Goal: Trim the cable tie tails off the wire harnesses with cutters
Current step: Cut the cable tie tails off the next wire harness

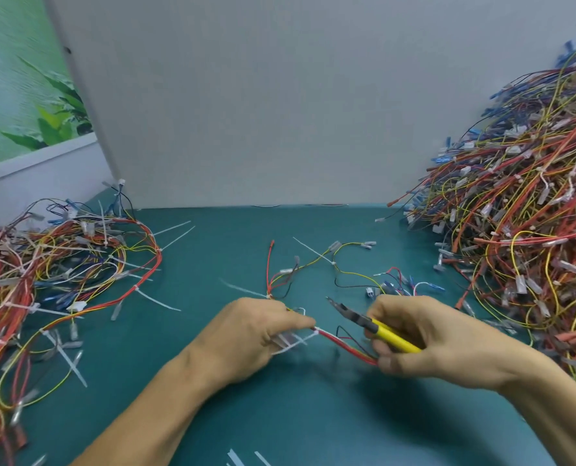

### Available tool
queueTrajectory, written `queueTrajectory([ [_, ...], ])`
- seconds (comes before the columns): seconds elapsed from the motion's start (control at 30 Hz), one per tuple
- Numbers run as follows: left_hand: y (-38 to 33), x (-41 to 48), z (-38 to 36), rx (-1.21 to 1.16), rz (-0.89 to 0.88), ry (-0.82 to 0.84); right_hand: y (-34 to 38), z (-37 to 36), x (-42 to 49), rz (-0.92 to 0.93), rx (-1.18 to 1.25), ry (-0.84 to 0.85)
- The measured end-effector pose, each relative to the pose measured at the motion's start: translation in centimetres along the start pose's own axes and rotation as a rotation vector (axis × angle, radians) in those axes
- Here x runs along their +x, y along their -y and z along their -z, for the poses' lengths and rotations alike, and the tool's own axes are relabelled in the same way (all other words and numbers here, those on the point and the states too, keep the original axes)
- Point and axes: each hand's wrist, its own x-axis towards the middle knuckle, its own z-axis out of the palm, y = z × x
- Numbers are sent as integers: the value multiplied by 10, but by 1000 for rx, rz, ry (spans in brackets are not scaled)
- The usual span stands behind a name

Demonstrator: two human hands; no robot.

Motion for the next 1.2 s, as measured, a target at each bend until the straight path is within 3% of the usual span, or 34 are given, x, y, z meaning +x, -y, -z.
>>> queueTrajectory([
  [0.2,-11,6,-8,93,-132,-13,-1,-5,-1,-24,-62,71],
  [0.3,-11,6,-9,17,36,158,0,-4,-1,-54,-117,66],
  [0.43,-10,9,-9,-313,323,332,-2,-7,1,-100,-241,58],
  [0.6,-7,14,-1,-416,390,347,0,-5,0,-132,-311,71],
  [0.8,-9,17,-2,-374,426,405,8,-4,1,-86,-415,11],
  [0.97,-9,20,-2,-358,415,418,18,-4,-6,-22,-667,-46],
  [1.2,-10,18,-5,-371,434,389,22,-23,-5,-143,-930,-66],
])
